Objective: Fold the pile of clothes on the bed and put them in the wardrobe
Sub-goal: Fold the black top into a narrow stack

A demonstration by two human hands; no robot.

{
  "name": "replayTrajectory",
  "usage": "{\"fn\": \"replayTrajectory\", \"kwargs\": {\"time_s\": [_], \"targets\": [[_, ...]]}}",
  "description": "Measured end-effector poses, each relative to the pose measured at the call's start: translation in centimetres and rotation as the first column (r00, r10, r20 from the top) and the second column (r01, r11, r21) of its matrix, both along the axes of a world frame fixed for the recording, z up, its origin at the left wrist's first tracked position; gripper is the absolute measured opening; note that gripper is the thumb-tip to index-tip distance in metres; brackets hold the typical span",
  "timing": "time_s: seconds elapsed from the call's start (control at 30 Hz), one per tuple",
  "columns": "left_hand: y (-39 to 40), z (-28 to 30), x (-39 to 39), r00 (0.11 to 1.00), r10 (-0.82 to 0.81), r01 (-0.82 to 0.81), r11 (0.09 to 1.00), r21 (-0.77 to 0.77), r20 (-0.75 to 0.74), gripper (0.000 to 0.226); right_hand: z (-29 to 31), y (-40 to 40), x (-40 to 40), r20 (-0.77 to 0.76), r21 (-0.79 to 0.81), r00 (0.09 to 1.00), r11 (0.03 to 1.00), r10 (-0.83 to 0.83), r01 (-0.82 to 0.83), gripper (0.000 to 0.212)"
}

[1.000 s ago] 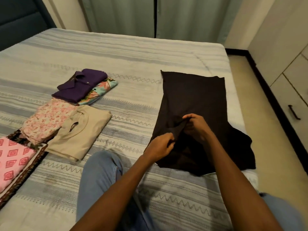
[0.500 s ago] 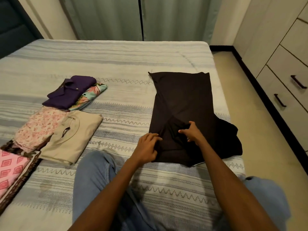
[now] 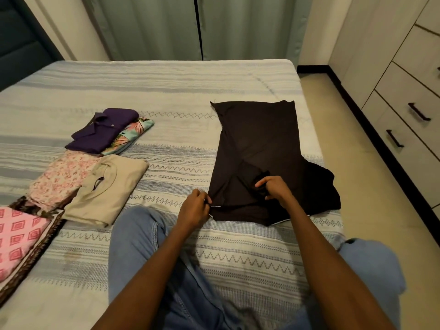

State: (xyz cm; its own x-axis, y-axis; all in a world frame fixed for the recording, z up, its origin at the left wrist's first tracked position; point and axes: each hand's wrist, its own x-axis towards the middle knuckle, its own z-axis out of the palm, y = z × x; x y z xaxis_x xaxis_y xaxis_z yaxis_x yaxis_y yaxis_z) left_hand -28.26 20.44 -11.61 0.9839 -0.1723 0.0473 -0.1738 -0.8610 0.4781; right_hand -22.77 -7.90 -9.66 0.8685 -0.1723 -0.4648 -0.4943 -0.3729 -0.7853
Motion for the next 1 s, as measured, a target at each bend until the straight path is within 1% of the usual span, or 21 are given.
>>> {"fn": "replayTrajectory", "kwargs": {"time_s": [0.07, 0.1, 0.13, 0.17, 0.23, 0.27, 0.3, 0.33, 0.37, 0.4, 0.47, 0.53, 0.57, 0.6, 0.63, 0.67, 0.73, 0.8, 0.83, 0.9, 1.0], "targets": [[0.0, 0.3, -0.1, 0.999, 0.004, -0.006, 0.999, 0.041, 0.031, 0.011, 0.2, -0.7, -0.5, -0.054, 0.009, 0.994, 0.995, -0.099, 0.100, 0.023], [-0.1, 0.4, -0.2, 0.999, 0.008, -0.011, 0.997, 0.072, 0.042, 0.011, 0.2, -1.0, -0.8, -0.087, -0.019, 0.990, 0.994, -0.112, 0.111, 0.015], [-0.2, 0.5, -0.3, 0.999, 0.007, -0.012, 0.994, 0.110, 0.046, 0.011, 0.2, -1.2, -1.1, -0.097, -0.097, 0.991, 0.992, -0.094, 0.085, 0.019], [-0.4, 0.5, -0.4, 0.999, -0.002, -0.005, 0.989, 0.148, 0.051, 0.012, 0.3, -1.3, -1.6, -0.090, -0.198, 0.995, 0.980, -0.052, 0.033, 0.034], [-0.6, 0.4, -0.6, 0.998, -0.025, 0.012, 0.977, 0.211, 0.056, 0.014, 0.1, -1.1, -2.2, -0.050, -0.407, 0.998, 0.911, 0.042, -0.059, 0.069], [-0.6, 0.2, -0.6, 0.998, -0.036, 0.021, 0.972, 0.234, 0.059, 0.015, 0.1, -0.6, -2.6, -0.041, -0.487, 0.996, 0.868, 0.084, -0.093, 0.081], [-0.7, 0.0, -0.7, 0.997, -0.048, 0.030, 0.968, 0.249, 0.065, 0.016, 0.3, -0.2, -3.0, -0.049, -0.543, 0.992, 0.831, 0.116, -0.124, 0.088], [-0.7, -0.2, -0.8, 0.996, -0.058, 0.038, 0.966, 0.254, 0.072, 0.016, 0.4, 0.2, -3.5, -0.065, -0.583, 0.988, 0.798, 0.141, -0.152, 0.089], [-0.6, -0.4, -0.8, 0.995, -0.064, 0.043, 0.967, 0.253, 0.074, 0.016, 0.5, 0.6, -3.8, -0.074, -0.614, 0.983, 0.769, 0.168, -0.178, 0.083], [-0.5, -0.5, -0.8, 0.996, -0.064, 0.045, 0.968, 0.246, 0.068, 0.016, 0.5, 0.8, -4.0, -0.072, -0.633, 0.980, 0.751, 0.187, -0.190, 0.070], [-0.3, -0.3, -0.9, 0.997, -0.051, 0.039, 0.975, 0.219, 0.050, 0.016, 0.4, 0.8, -4.3, -0.029, -0.625, 0.979, 0.761, 0.201, -0.175, 0.043], [-0.1, 0.1, -0.9, 0.998, -0.021, 0.010, 0.982, 0.187, 0.055, 0.016, 0.6, 0.5, -4.6, 0.053, -0.546, 0.990, 0.834, 0.128, -0.079, 0.030], [0.0, 0.4, -0.9, 0.998, -0.005, -0.005, 0.985, 0.172, 0.059, 0.017, 0.8, 0.3, -4.8, 0.104, -0.483, 0.993, 0.876, 0.061, -0.003, 0.026], [0.0, 0.7, -0.9, 0.998, 0.007, -0.016, 0.987, 0.158, 0.061, 0.018, 0.8, 0.0, -5.0, 0.153, -0.420, 0.988, 0.904, -0.013, 0.077, 0.027], [0.0, 0.9, -0.9, 0.998, 0.012, -0.021, 0.989, 0.145, 0.062, 0.021, 0.7, -0.5, -5.2, 0.184, -0.376, 0.980, 0.915, -0.080, 0.145, 0.030], [0.0, 1.0, -1.0, 0.998, 0.013, -0.021, 0.991, 0.136, 0.057, 0.023, 0.6, -1.0, -5.4, 0.184, -0.361, 0.976, 0.916, -0.114, 0.175, 0.034], [0.0, 1.1, -1.1, 1.000, 0.011, -0.014, 0.990, 0.137, 0.024, 0.023, 0.3, -1.9, -5.8, 0.081, -0.407, 0.993, 0.907, -0.084, 0.110, 0.038], [-0.1, 1.0, -1.0, 0.999, 0.002, 0.006, 0.984, 0.181, -0.044, 0.019, 0.0, -2.4, -6.2, -0.055, -0.489, 0.998, 0.873, -0.022, -0.008, 0.051], [-0.1, 0.9, -0.9, 0.997, -0.002, 0.017, 0.979, 0.203, -0.072, 0.018, 0.1, -2.6, -6.4, -0.086, -0.517, 0.996, 0.855, -0.011, -0.035, 0.054], [-0.3, 0.8, -0.8, 0.996, 0.005, 0.015, 0.976, 0.219, -0.091, 0.021, 0.3, -2.6, -6.4, -0.069, -0.542, 0.998, 0.840, -0.008, -0.031, 0.050], [-0.6, 1.1, -0.9, 0.998, 0.017, -0.003, 0.980, 0.199, -0.066, 0.028, 0.7, -2.3, -6.0, 0.016, -0.518, 1.000, 0.855, 0.008, 0.002, 0.036]]}}
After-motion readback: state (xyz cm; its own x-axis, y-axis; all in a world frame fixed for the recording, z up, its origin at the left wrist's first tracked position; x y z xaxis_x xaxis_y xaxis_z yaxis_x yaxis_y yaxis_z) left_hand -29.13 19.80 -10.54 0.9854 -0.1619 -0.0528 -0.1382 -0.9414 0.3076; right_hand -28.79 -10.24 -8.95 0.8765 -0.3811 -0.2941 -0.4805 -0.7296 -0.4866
